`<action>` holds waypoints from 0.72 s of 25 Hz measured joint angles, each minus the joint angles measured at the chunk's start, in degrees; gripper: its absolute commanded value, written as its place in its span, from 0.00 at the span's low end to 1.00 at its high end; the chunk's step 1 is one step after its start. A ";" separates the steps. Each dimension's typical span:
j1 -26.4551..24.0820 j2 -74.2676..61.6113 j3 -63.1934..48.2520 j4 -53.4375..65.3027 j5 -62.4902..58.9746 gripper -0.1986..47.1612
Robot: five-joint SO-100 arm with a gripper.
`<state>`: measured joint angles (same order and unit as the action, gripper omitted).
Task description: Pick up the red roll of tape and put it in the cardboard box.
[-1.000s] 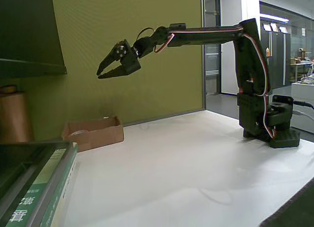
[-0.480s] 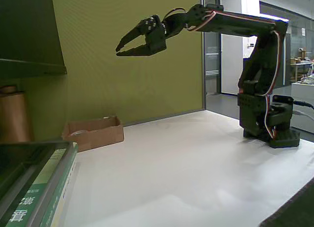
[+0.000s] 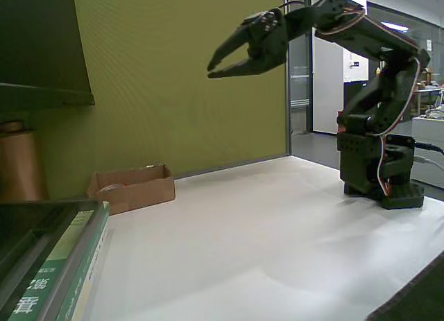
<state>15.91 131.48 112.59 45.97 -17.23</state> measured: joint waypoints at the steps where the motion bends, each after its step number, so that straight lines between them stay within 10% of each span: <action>1: -0.44 2.02 2.02 1.76 -0.18 0.01; 18: -12.04 35.95 32.87 12.66 3.87 0.01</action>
<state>3.87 167.43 145.46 58.62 -13.36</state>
